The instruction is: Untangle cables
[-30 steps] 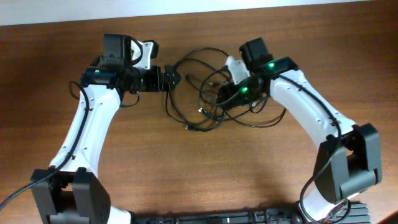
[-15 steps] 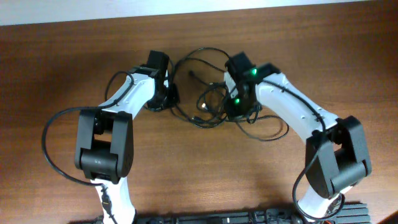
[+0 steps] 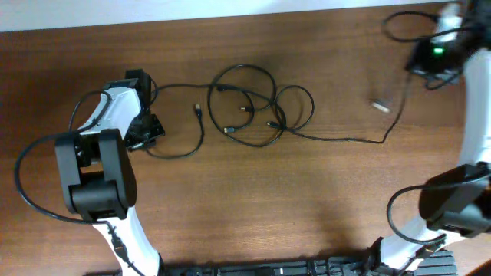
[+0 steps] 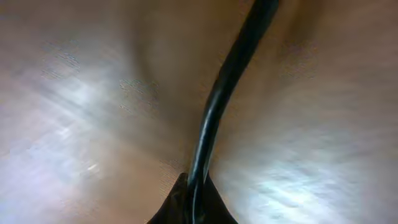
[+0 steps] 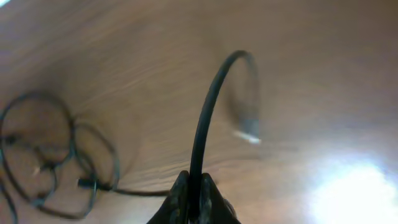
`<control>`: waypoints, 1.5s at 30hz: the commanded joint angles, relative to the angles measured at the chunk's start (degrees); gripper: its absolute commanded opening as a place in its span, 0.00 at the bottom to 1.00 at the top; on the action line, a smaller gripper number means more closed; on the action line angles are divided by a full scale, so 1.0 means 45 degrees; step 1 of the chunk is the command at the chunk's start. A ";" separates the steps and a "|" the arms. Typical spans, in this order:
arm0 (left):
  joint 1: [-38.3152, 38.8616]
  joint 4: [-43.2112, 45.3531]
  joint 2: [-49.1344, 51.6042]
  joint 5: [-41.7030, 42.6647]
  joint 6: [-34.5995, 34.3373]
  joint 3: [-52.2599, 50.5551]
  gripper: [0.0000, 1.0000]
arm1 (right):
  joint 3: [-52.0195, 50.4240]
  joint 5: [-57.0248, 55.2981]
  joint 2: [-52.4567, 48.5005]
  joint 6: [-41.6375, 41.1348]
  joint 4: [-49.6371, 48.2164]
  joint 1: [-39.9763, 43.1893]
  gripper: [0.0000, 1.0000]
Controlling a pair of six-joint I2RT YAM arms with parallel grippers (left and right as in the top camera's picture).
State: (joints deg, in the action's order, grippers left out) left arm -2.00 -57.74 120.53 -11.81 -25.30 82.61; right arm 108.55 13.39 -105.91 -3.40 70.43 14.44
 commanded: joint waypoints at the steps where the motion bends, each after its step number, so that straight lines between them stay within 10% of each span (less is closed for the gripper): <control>1: 0.0481 0.0865 0.0884 0.2118 -0.0228 -0.0471 0.08 | -0.1632 -0.0884 0.0092 0.1282 0.0034 -0.2244 0.04; 6: 0.0733 0.1049 0.0884 0.2118 -0.0223 -0.0471 0.13 | -0.7237 -0.1651 0.0092 0.1268 -0.3138 -0.4308 0.11; 8: 0.0743 0.1069 0.0884 0.2118 -0.0228 -0.0471 0.13 | -0.9340 -0.1661 0.0092 0.1277 -0.5576 -0.5192 0.34; 9: 0.0748 0.1064 0.0884 0.2123 -0.0228 -0.0471 0.13 | -1.0108 -0.1783 0.0092 0.1287 -0.7053 -0.5571 0.63; 12: 0.0743 0.1069 0.0884 0.2118 -0.0228 -0.0471 0.17 | -1.1123 -0.2055 0.0092 0.1472 -0.8743 -0.5707 0.81; 14: 0.0767 0.1088 0.0884 0.2118 -0.0228 -0.0471 0.23 | -1.1351 -0.2555 0.0092 0.1676 -0.9088 -0.5707 0.68; 15: 0.0767 0.1112 0.0884 0.2118 -0.0228 -0.0471 0.26 | -1.1463 -0.2569 0.0092 0.2001 -0.8859 -0.5707 0.10; 16: 0.0767 0.1112 0.0884 0.2118 -0.0228 -0.0471 0.31 | -1.1628 -0.2569 0.0092 0.1996 -0.8840 -0.5707 0.04; 26: 0.0777 0.1277 0.0884 0.2118 -0.0228 -0.0471 0.49 | -0.3235 -0.4969 0.1103 0.0223 -0.0831 -0.3225 0.04; 32: 0.0782 0.1350 0.0884 0.2118 -0.0228 -0.0471 0.54 | -0.2749 -0.7776 0.1350 -0.1316 -0.3701 -0.3191 0.04; 38: 0.0782 0.1583 0.0884 0.2419 -0.0228 -0.0471 0.69 | -0.2589 0.5037 0.2905 0.4770 -0.4099 -0.3220 0.04; 39: 0.0782 0.1734 0.0884 0.3147 -0.0228 -0.0471 0.98 | -0.2764 0.5731 0.2613 0.4765 -0.4070 -0.3376 0.04; 45: 0.0865 0.2370 0.0831 0.9928 0.1894 0.0670 0.99 | -0.3293 0.5610 0.0636 0.4745 -0.4371 -0.3900 0.04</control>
State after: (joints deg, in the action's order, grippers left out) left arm 0.91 -47.64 119.83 14.87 -22.22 84.36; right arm 94.08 36.51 -100.51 17.17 52.40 -3.01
